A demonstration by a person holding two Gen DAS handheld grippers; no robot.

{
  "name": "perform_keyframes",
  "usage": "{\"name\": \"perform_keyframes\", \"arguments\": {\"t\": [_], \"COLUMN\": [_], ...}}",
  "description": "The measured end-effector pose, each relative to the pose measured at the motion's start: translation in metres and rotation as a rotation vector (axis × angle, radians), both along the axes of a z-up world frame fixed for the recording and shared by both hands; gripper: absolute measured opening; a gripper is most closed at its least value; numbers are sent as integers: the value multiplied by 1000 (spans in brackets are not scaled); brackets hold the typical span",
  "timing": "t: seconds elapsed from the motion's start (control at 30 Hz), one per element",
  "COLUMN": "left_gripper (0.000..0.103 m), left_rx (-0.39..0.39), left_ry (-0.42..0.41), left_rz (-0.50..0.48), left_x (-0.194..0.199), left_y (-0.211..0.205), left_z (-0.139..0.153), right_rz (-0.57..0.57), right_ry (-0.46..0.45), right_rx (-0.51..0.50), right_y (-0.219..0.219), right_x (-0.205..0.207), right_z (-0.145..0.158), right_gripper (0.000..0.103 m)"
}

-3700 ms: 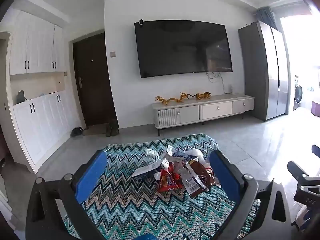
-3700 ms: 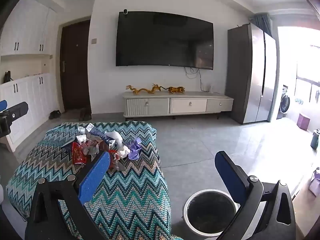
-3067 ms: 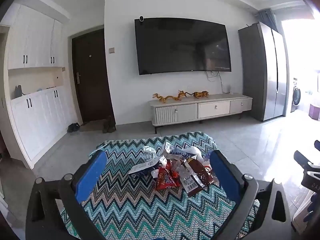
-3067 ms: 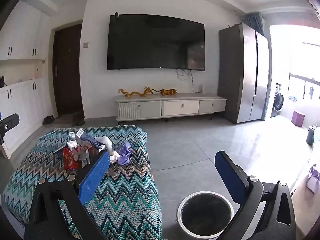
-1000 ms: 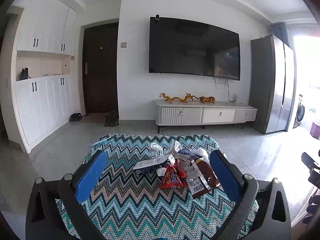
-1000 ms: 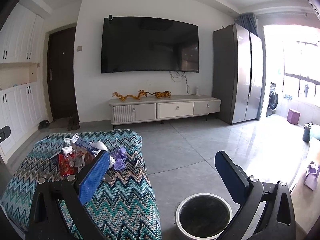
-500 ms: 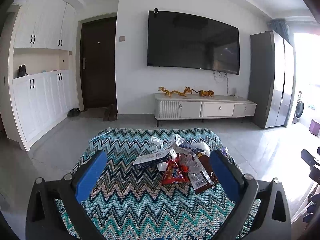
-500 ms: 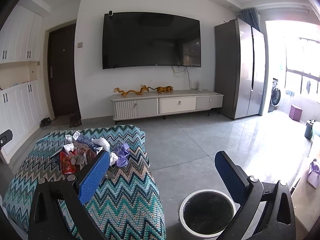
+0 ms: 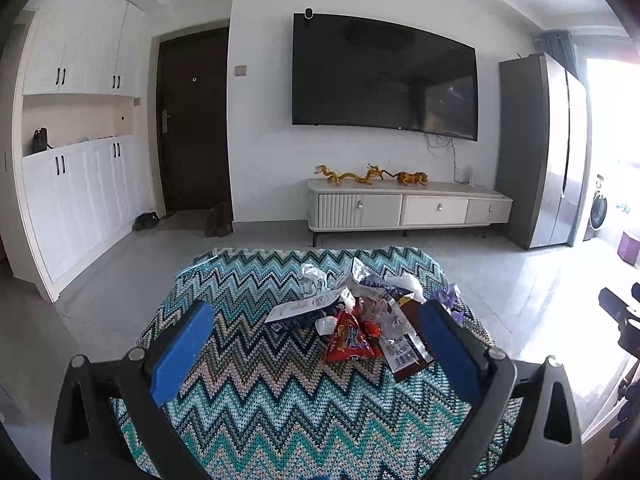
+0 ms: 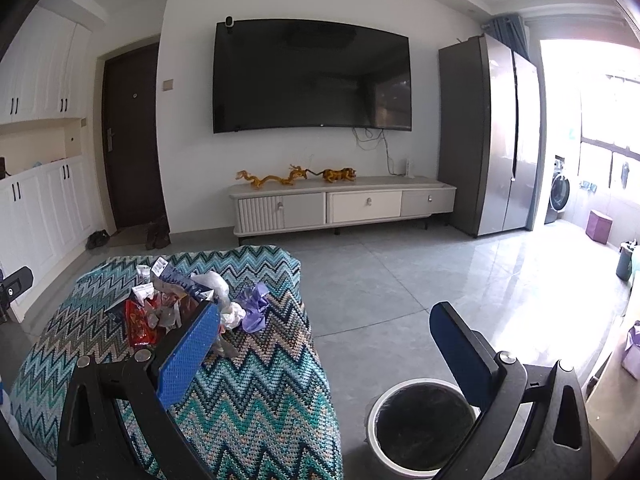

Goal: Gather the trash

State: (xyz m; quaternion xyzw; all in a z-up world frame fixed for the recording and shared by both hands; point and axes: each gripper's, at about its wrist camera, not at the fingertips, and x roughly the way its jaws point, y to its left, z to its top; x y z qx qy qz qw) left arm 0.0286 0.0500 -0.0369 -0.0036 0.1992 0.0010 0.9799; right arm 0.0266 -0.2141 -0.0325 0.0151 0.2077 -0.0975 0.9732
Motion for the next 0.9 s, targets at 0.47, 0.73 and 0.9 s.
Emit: {"name": "perform_keyframes", "arguments": {"t": [0.47,0.73,0.9], "left_gripper": [103,103,103], "left_rx": [10,30,-2], "left_ry": [56,135,212], "left_rz": [18,53,93], "left_x": [22,45,63], "left_y": [5,27,60], "left_z": [-19,-46,-66], "right_rz": [36,77,96], "right_ry": [46,99,140], "right_rx": [26,33,41], "right_y": [0,2,2], "right_x": [23,45,62], "right_z": [-16,-29,-42], "right_gripper": [103,103,103]}}
